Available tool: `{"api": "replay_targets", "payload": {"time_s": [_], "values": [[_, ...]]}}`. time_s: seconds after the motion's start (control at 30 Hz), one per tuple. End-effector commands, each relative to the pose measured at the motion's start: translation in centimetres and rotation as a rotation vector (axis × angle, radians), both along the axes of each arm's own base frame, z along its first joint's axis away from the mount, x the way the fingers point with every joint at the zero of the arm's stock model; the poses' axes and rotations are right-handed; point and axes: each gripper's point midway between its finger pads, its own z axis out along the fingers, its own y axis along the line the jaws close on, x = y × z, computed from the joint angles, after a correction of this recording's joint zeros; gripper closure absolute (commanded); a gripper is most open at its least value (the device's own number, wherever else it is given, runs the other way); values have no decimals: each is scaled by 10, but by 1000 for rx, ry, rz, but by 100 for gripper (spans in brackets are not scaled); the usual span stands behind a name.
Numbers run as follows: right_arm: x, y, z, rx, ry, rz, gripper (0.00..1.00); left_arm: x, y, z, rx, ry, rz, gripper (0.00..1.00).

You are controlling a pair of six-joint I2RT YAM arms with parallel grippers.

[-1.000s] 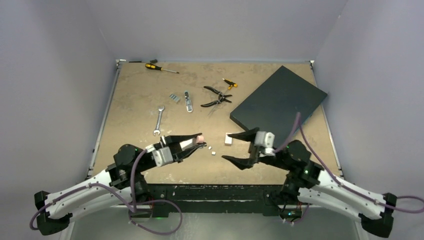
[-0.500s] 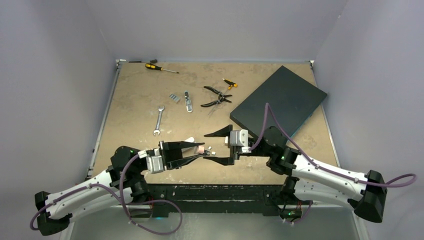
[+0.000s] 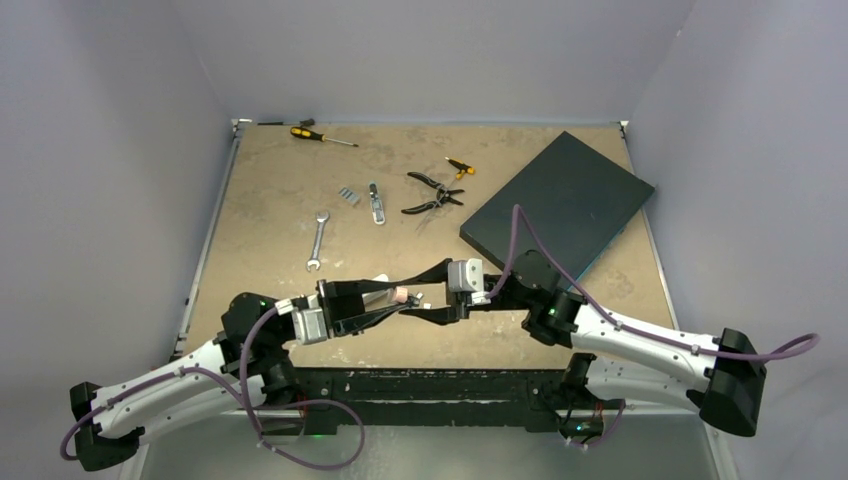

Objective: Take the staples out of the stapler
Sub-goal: Unload the staple at the center of the board.

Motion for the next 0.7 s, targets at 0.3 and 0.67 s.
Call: {"api": "replay_targets", "payload": {"time_s": [0.3,0.67], "values": [[-8,0,36,120,-28,36,43,4,0,6,-27,-3,20,100],[-1,6,30,95,-8,15,100,10,5,6,-36,18,59,90]]}}
